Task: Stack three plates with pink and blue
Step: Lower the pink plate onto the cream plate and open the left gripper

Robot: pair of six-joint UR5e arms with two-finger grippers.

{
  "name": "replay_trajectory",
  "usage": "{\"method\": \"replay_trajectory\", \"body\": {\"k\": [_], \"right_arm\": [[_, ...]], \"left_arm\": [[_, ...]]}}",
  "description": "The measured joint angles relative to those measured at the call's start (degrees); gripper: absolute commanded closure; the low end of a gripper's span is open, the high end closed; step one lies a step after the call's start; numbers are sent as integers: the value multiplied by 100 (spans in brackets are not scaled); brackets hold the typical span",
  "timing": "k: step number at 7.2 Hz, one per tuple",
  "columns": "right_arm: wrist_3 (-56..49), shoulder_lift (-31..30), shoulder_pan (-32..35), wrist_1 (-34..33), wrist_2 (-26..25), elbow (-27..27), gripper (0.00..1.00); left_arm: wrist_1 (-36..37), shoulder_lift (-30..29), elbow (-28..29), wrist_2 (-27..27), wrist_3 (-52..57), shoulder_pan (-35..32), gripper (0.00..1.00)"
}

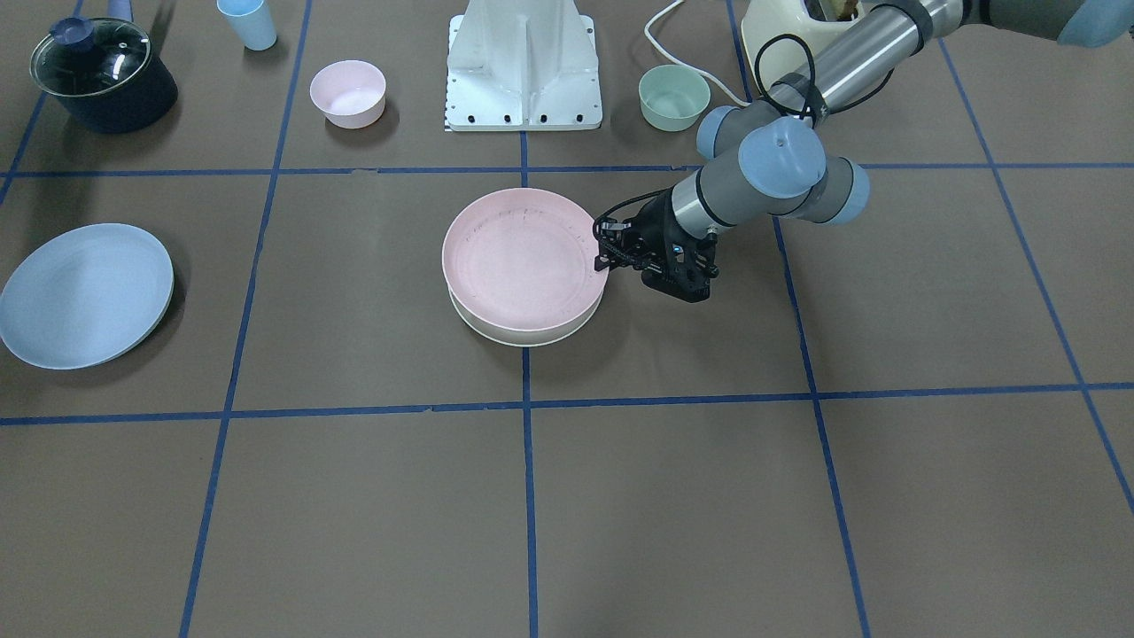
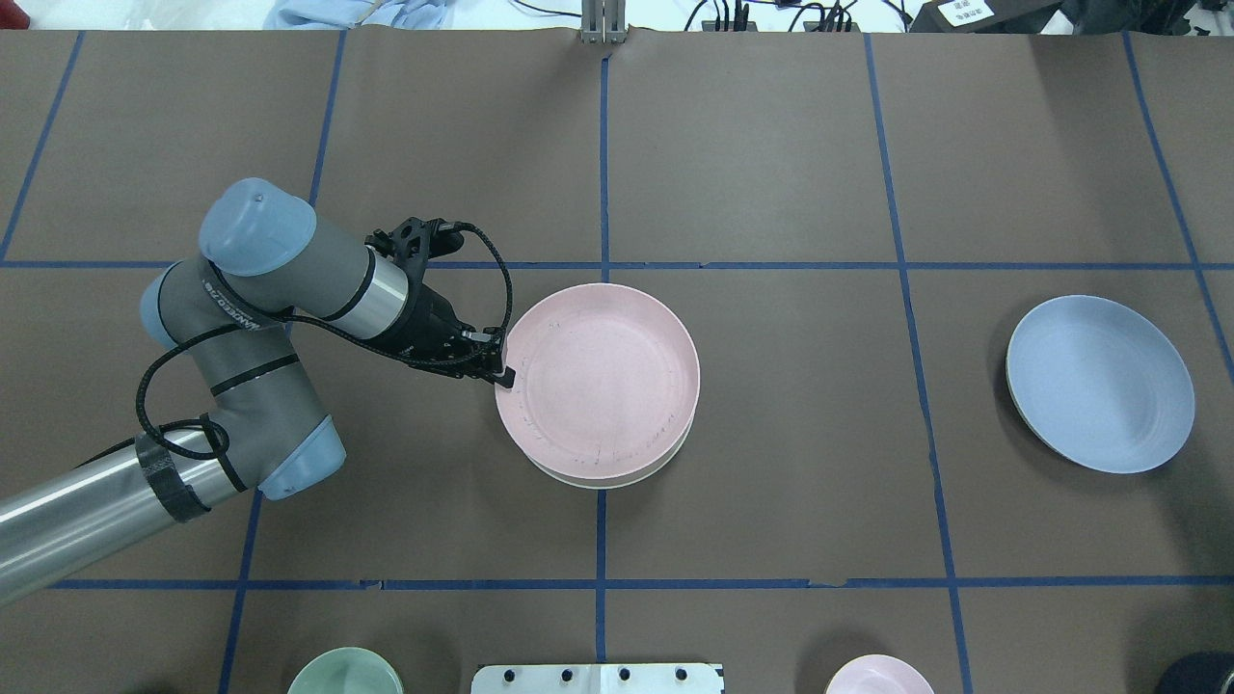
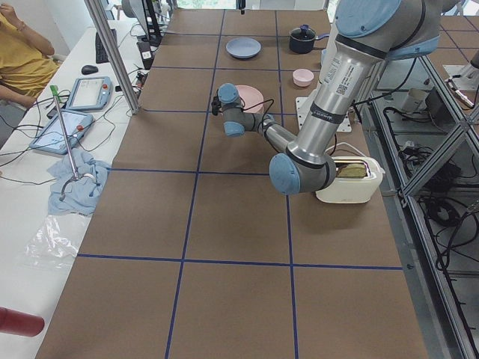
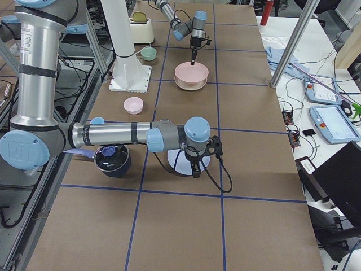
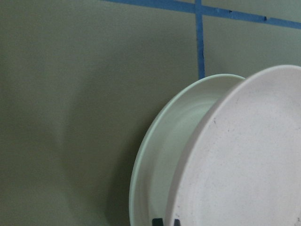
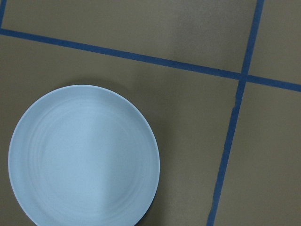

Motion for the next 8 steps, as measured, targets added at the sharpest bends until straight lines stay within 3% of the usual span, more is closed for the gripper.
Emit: {"method": "replay_trajectory", "body": {"k": [4,5,6,8], "right_arm": [[0,0,0,-4,-2,-8,0],[0,0,0,-2,-4,-8,0],[0,0,0,-1,-2,-7,0],[0,0,0,-2,-6,-10,0]], "left_arm": [[61,-64,81,15,-274,77,100],[68,-84,101,16,-308,99,86],[70,-106,119,17,-319,107,61],[63,-113,129,13,-302,111,53]]}}
